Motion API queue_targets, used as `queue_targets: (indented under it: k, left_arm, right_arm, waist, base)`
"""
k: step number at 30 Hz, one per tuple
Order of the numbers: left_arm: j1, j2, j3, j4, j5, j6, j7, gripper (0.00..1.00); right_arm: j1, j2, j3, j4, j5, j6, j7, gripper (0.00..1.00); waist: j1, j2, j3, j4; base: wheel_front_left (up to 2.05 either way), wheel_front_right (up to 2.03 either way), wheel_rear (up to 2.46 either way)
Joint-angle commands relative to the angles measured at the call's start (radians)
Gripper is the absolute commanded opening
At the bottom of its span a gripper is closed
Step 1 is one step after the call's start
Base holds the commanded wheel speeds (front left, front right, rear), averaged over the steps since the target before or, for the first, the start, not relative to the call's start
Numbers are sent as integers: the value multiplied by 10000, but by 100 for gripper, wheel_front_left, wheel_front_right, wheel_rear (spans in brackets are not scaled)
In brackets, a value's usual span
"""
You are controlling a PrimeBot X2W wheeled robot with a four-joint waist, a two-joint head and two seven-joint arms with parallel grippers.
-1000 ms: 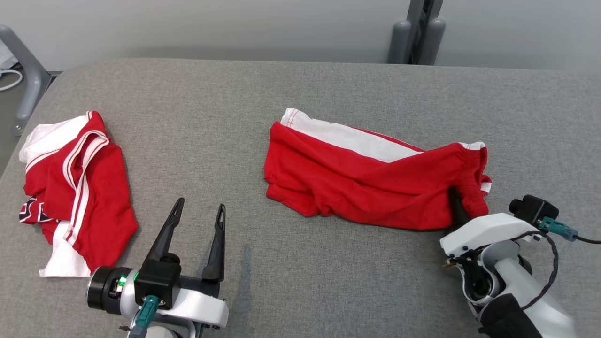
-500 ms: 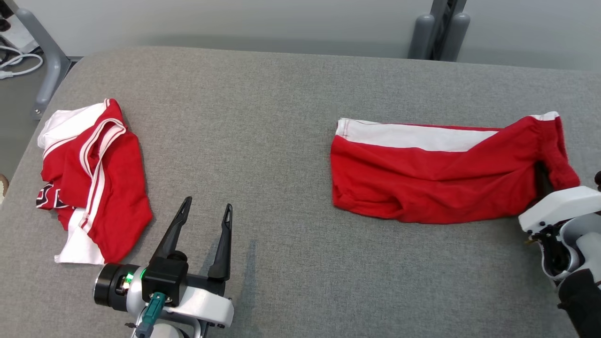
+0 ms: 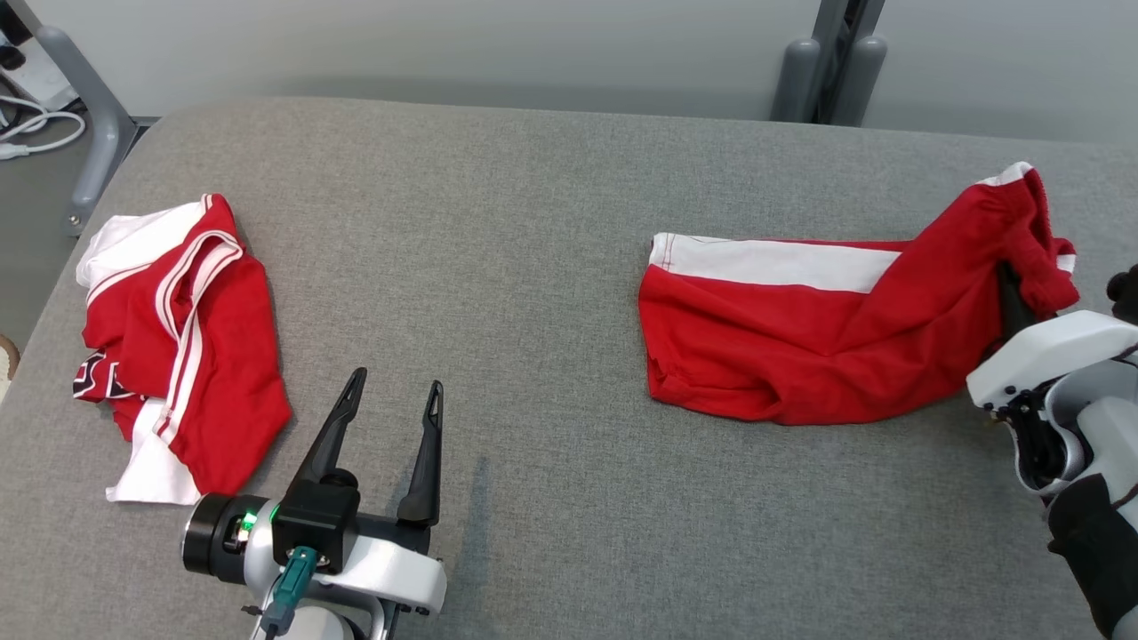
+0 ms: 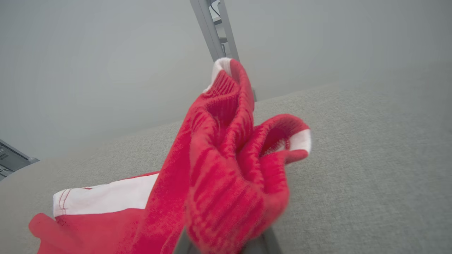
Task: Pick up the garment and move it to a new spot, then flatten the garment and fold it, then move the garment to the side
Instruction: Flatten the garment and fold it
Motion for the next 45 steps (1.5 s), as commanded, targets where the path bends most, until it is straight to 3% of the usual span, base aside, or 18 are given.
queue_targets:
  k: [1,14,37,38,39,40,41,45]
  left_arm:
    - [-138,37,49,11,-51,19,-37,100]
    - [109,-33,-2,25,-235,44,-37,100]
    - [226,-93,-259,1,-445,169,-37,100]
    - [224,-94,-276,-2,-458,190,-37,100]
    - [214,-95,-299,-10,-480,192,-37,100]
    - [192,-95,-321,-14,-517,200,-37,100]
    - [167,-94,-339,-12,-556,216,-37,100]
    - [54,-94,-365,31,-609,272,-37,100]
  right_arm:
    - [-106,35,81,-157,23,1,-11,0]
    - [-217,670,1355,-1337,158,1,465,0]
    - [64,1341,2835,-331,526,1,1276,0]
    - [14,1332,2864,-233,496,1,1234,4]
    - [-36,1320,2890,-114,451,1,1178,34]
    - [-62,1339,2925,-18,428,1,1180,49]
    - [-78,1390,2963,59,437,1,1187,100]
    - [-176,1485,3097,232,515,1,1172,100]
  waist:
    - [0,-1,-81,-28]
    - [0,-1,-502,351]
    - [0,-1,-385,1787]
    - [0,-1,-357,1802]
    - [0,-1,-332,1814]
    - [0,-1,-309,1824]
    - [0,-1,-289,1829]
    - [0,-1,-262,1797]
  base:
    - [0,0,0]
    - [0,0,0]
    - [0,0,0]
    - [0,0,0]
    - [0,0,0]
    - [0,0,0]
    - [0,0,0]
    - [0,0,0]
